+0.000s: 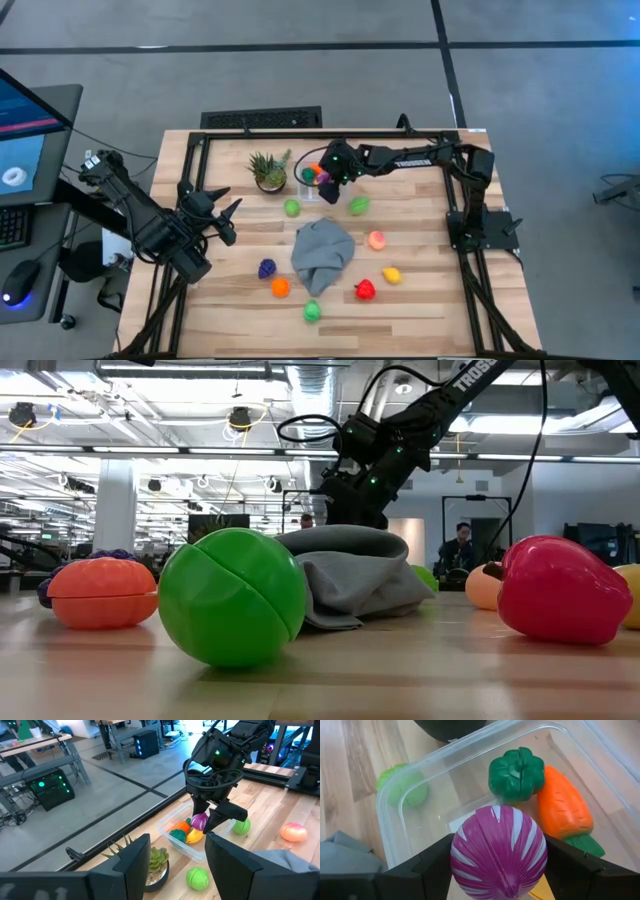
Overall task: Pick and placing Produce into tupperware
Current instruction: Put the purple onion into the transparent container
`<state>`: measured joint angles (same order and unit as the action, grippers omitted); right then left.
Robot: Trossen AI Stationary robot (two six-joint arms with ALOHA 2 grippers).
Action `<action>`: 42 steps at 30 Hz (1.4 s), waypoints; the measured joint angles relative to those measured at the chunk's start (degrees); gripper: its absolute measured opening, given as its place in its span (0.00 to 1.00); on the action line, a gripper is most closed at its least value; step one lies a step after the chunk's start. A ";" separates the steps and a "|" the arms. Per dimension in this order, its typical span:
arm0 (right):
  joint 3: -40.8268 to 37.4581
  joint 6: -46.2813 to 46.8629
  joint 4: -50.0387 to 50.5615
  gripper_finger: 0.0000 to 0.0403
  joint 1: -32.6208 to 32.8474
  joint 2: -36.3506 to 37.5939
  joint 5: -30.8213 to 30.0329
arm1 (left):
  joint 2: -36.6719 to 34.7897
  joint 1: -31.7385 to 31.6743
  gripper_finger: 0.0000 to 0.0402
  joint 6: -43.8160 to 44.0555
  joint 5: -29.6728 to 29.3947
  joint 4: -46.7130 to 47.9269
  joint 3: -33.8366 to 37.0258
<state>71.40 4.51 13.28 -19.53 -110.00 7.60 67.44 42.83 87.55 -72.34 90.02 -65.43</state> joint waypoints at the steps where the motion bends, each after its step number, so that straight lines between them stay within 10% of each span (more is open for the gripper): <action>1: 0.00 0.14 -0.02 0.71 0.00 0.00 -0.05 | 0.00 0.00 0.45 0.00 0.00 0.00 0.00; 21: 0.00 9.63 -0.04 0.71 -0.47 0.00 -8.14 | 0.00 0.00 0.45 -0.04 -0.13 0.00 0.00; 42: 0.00 8.84 -0.59 0.71 -0.09 0.02 -4.04 | 0.00 0.00 0.45 -0.28 -0.11 -0.01 0.00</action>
<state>71.40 13.36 12.69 -19.62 -109.97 3.56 67.44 42.83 87.26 -72.44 90.01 -65.43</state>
